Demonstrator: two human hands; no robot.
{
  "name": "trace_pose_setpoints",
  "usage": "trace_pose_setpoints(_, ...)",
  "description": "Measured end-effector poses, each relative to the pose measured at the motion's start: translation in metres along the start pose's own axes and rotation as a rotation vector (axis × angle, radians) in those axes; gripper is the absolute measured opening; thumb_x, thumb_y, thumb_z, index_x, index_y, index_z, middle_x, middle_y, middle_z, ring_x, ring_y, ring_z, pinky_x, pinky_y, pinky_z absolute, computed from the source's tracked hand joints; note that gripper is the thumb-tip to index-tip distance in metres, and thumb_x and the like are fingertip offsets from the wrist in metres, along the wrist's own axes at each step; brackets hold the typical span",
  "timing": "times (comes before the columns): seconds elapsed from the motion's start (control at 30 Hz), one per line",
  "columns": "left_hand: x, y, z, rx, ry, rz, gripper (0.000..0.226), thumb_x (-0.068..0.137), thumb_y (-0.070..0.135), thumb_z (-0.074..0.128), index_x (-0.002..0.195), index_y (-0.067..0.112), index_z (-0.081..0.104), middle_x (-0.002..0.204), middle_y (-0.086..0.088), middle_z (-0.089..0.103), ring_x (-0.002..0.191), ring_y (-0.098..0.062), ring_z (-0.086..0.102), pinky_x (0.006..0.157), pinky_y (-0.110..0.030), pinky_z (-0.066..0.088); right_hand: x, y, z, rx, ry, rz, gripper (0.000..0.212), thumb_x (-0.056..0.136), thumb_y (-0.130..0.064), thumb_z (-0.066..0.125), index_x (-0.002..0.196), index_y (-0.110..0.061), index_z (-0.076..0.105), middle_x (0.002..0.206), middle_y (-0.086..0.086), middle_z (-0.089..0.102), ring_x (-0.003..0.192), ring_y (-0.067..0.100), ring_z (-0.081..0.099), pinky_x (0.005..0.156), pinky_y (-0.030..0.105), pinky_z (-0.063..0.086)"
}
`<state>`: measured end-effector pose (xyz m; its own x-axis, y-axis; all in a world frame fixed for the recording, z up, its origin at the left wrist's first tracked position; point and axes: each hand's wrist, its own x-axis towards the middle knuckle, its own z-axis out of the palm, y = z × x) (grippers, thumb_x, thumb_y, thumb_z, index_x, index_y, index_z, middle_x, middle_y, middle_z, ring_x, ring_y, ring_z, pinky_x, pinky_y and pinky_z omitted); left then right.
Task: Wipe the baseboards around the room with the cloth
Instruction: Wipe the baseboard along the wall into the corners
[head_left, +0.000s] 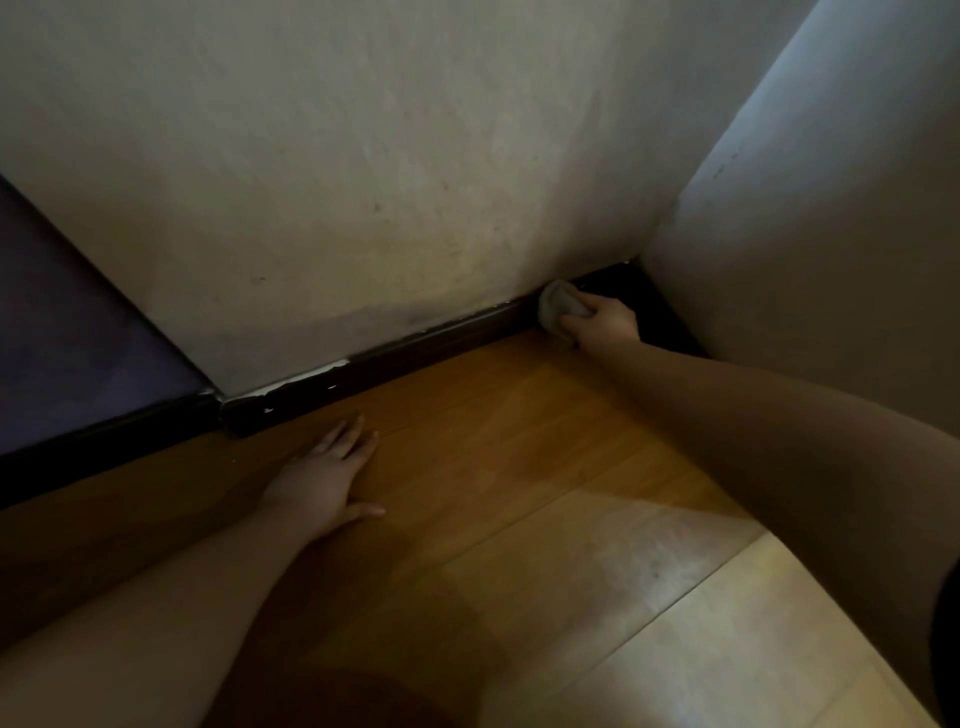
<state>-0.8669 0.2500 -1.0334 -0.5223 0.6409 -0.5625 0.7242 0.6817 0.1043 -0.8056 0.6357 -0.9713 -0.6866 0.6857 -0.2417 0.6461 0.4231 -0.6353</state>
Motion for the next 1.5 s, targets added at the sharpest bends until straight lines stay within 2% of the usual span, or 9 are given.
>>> trace_pose_setpoints(0.1, -0.001, -0.001, -0.002, -0.003, -0.020, 0.000, 0.106, 0.081, 0.076, 0.051, 0.156, 0.033, -0.009, 0.161, 0.007, -0.026, 0.151, -0.016, -0.014, 0.121, -0.050, 0.021, -0.003, 0.003, -0.001, 0.000, -0.013, -0.060, 0.055, 0.084, -0.033, 0.062, 0.138, -0.029, 0.056, 0.120, 0.004, 0.067, 0.101, 0.024, 0.065, 0.084, 0.030, 0.053)
trace_pose_setpoints(0.23, -0.001, 0.001, -0.003, -0.004, -0.021, -0.003, 0.106, 0.082, 0.075, 0.052, 0.157, 0.032, -0.009, 0.162, 0.006, -0.025, 0.151, -0.016, -0.014, 0.121, -0.049, 0.021, 0.009, 0.010, -0.013, -0.003, 0.137, -0.026, 0.053, 0.085, -0.035, 0.057, 0.137, -0.029, 0.058, 0.124, 0.008, 0.065, 0.108, 0.029, 0.062, 0.085, 0.029, 0.047)
trace_pose_setpoints(0.4, 0.000, -0.001, 0.002, -0.011, 0.007, -0.003, 0.105, 0.082, 0.075, 0.052, 0.157, 0.033, -0.008, 0.162, 0.007, -0.025, 0.151, -0.015, -0.015, 0.122, -0.046, 0.018, 0.037, 0.019, -0.044, -0.132, 0.312, 0.067, 0.051, 0.094, -0.022, 0.056, 0.144, -0.019, 0.050, 0.136, 0.022, 0.054, 0.119, 0.040, 0.055, 0.103, 0.041, 0.045)
trace_pose_setpoints(0.53, 0.001, -0.003, 0.005, -0.029, 0.009, 0.005, 0.104, 0.083, 0.074, 0.052, 0.157, 0.033, -0.008, 0.159, 0.008, -0.029, 0.150, -0.014, -0.018, 0.123, -0.045, 0.013, 0.048, 0.029, -0.055, -0.263, 0.291, -0.069, 0.047, 0.091, -0.019, 0.057, 0.138, -0.011, 0.056, 0.128, 0.027, 0.058, 0.115, 0.042, 0.056, 0.098, 0.041, 0.046)
trace_pose_setpoints(0.67, -0.001, -0.004, 0.004, -0.008, 0.029, 0.013, 0.103, 0.083, 0.076, 0.049, 0.156, 0.034, -0.009, 0.156, 0.009, -0.031, 0.149, -0.013, -0.018, 0.123, -0.044, 0.017, 0.063, 0.028, -0.048, -0.317, 0.201, -0.039, 0.049, 0.093, -0.020, 0.059, 0.140, -0.007, 0.052, 0.140, 0.024, 0.050, 0.127, 0.040, 0.045, 0.102, 0.035, 0.037)
trace_pose_setpoints(0.87, -0.002, 0.000, 0.003, -0.005, 0.046, 0.006, 0.102, 0.082, 0.076, 0.048, 0.156, 0.035, -0.008, 0.158, 0.010, -0.029, 0.149, -0.010, -0.018, 0.120, -0.041, 0.018, 0.077, 0.019, -0.052, -0.186, 0.122, 0.120, 0.057, 0.091, -0.026, 0.063, 0.144, -0.012, 0.047, 0.149, 0.020, 0.040, 0.137, 0.035, 0.038, 0.113, 0.035, 0.033)
trace_pose_setpoints(1.23, -0.004, 0.002, -0.003, -0.006, 0.030, -0.003, 0.101, 0.083, 0.076, 0.048, 0.157, 0.034, -0.006, 0.163, 0.007, -0.022, 0.151, -0.013, -0.015, 0.121, -0.041, 0.019, 0.006, -0.021, 0.000, -0.099, 0.027, -0.007, 0.052, 0.091, -0.026, 0.062, 0.139, -0.011, 0.051, 0.145, 0.017, 0.044, 0.132, 0.034, 0.043, 0.109, 0.037, 0.037)
trace_pose_setpoints(1.4, -0.005, 0.004, -0.005, -0.001, 0.030, -0.009, 0.102, 0.083, 0.073, 0.052, 0.157, 0.033, -0.005, 0.163, 0.006, -0.022, 0.151, -0.014, -0.013, 0.120, -0.040, 0.019, -0.020, -0.027, 0.016, -0.161, -0.096, -0.101, 0.055, 0.094, -0.025, 0.060, 0.146, -0.016, 0.045, 0.142, 0.014, 0.039, 0.119, 0.033, 0.049, 0.084, 0.030, 0.042)
trace_pose_setpoints(1.5, -0.004, 0.006, -0.005, -0.019, 0.021, -0.009, 0.104, 0.083, 0.072, 0.055, 0.158, 0.031, -0.004, 0.163, 0.005, -0.021, 0.151, -0.016, -0.012, 0.121, -0.041, 0.018, -0.029, -0.021, 0.021, -0.148, -0.134, -0.130, 0.056, 0.095, -0.029, 0.061, 0.147, -0.019, 0.045, 0.144, 0.009, 0.038, 0.115, 0.030, 0.052, 0.081, 0.029, 0.043)
